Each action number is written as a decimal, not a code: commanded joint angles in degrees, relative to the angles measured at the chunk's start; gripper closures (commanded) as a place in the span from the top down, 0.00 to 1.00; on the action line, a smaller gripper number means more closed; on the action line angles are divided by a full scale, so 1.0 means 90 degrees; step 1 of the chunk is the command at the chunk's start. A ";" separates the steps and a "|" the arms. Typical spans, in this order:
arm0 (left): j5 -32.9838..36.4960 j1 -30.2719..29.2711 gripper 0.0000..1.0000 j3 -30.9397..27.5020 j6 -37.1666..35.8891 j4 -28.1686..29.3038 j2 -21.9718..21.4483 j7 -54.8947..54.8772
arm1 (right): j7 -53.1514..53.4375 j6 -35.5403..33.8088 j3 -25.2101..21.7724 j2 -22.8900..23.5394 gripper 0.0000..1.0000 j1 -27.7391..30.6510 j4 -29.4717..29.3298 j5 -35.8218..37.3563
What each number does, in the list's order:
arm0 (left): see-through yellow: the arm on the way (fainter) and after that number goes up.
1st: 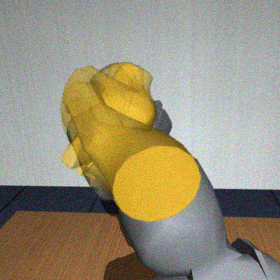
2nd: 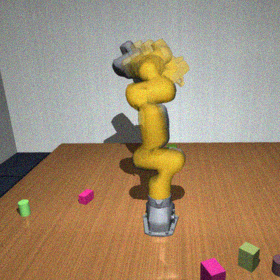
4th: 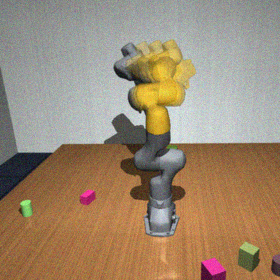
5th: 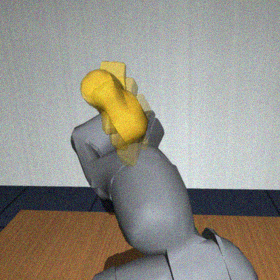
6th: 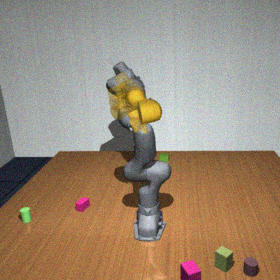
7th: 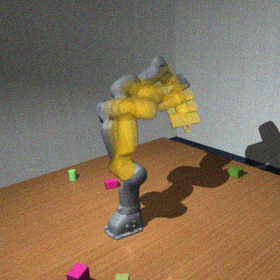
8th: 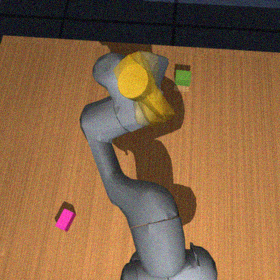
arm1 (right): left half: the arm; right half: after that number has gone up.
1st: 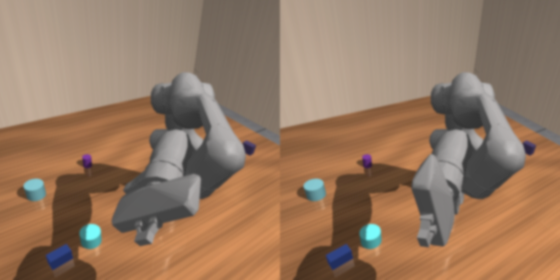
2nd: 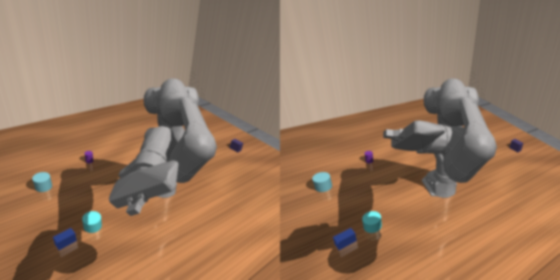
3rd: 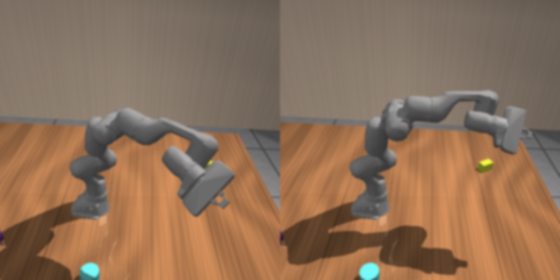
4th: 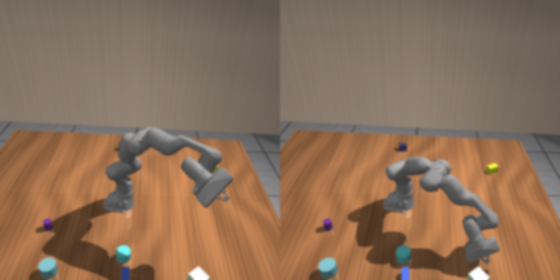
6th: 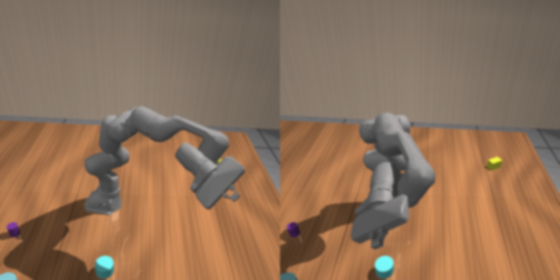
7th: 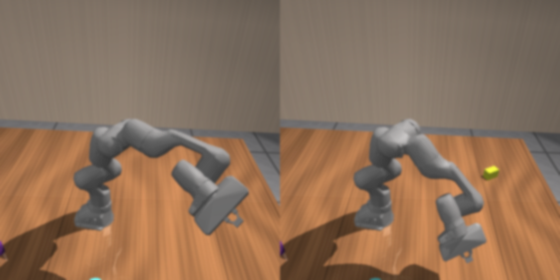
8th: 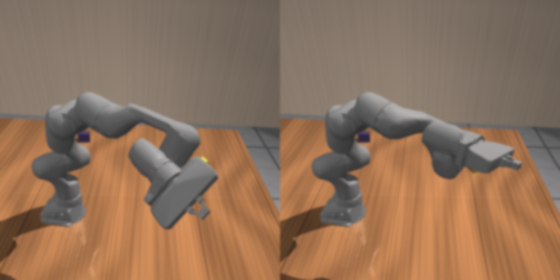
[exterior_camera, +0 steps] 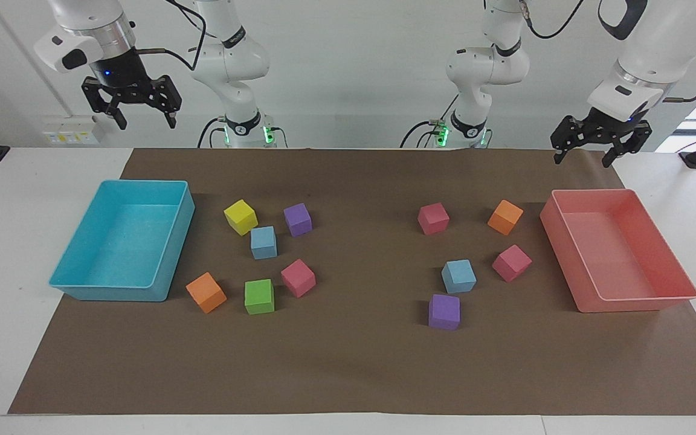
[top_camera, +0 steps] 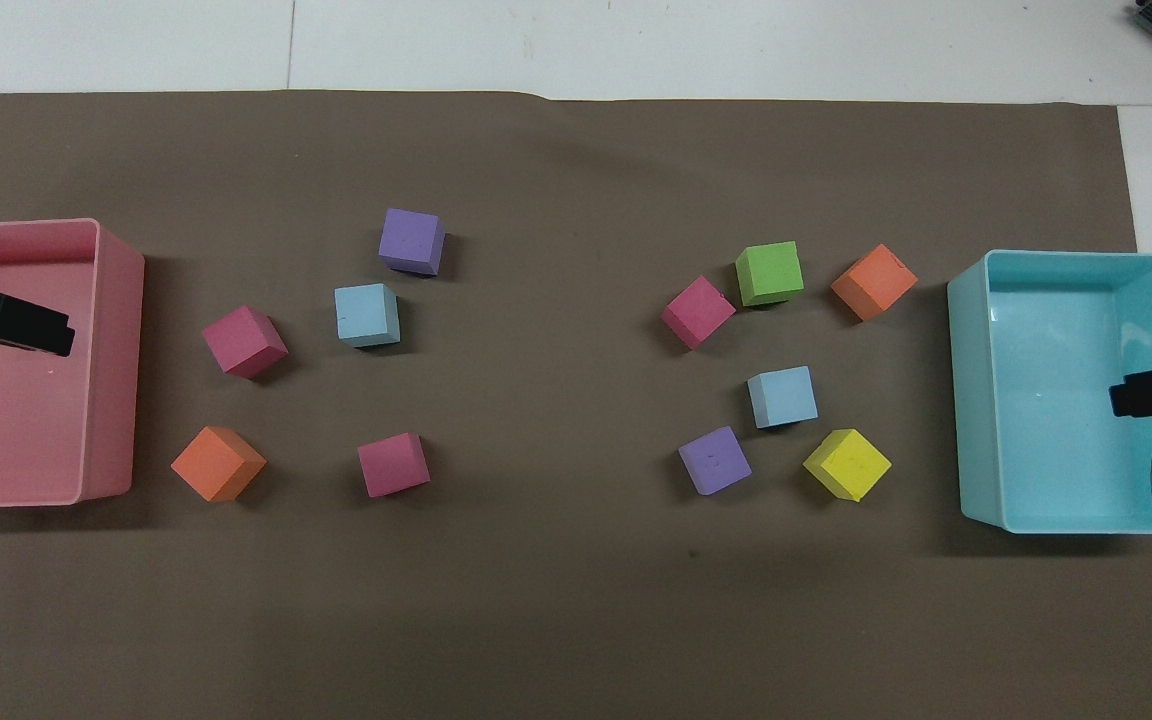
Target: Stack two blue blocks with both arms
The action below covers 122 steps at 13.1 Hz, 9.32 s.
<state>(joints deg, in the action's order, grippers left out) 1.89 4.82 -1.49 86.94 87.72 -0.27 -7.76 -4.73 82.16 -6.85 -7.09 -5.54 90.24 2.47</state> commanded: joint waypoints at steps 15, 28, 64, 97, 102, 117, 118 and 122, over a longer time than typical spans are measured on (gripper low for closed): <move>-0.0044 0.0021 1.00 0.0029 -0.0050 -0.0010 -0.0097 0.0061 | -0.0139 0.0012 0.0019 -0.0189 1.00 0.0030 0.0218 -0.0011; -0.0044 0.0031 1.00 0.0029 0.0047 -0.0001 -0.0087 0.0052 | -0.0100 -0.0056 0.0028 -0.0198 1.00 0.0020 0.0228 -0.0011; -0.0054 0.0002 1.00 0.0088 0.0370 -0.0138 0.0069 0.0101 | 0.0484 0.0721 0.0370 -0.0228 1.00 -0.0233 0.0976 -0.0148; -0.0044 0.0011 1.00 0.0097 0.0408 -0.0118 0.0069 0.0101 | 0.1746 0.6281 0.0390 0.1862 1.00 -0.1288 0.4163 -0.0665; -0.0054 0.0060 1.00 0.0097 0.0418 -0.0176 0.0137 0.0101 | 0.1736 0.6311 0.0390 0.1872 0.82 -0.1288 0.4173 -0.0665; -0.0113 0.0070 1.00 0.0146 0.0750 -0.0799 0.0965 0.0120 | 0.1903 0.3674 0.0478 0.1334 0.00 -0.1727 0.2475 -0.0529; -0.0103 0.0060 1.00 0.0214 0.0808 -0.0975 0.1180 0.0198 | 0.1893 0.3597 0.0497 0.1441 0.00 -0.1737 0.2271 -0.0471; -0.0103 0.0118 1.00 0.0458 0.1374 -0.1026 0.1592 0.0783 | 0.2174 0.3069 0.0507 0.2231 0.00 -0.2303 0.1118 -0.0275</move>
<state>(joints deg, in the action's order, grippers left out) 1.35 5.02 2.34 98.15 80.78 11.59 -2.93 13.33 112.05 -2.36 8.03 -24.72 106.61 -0.95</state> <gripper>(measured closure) 0.000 0.414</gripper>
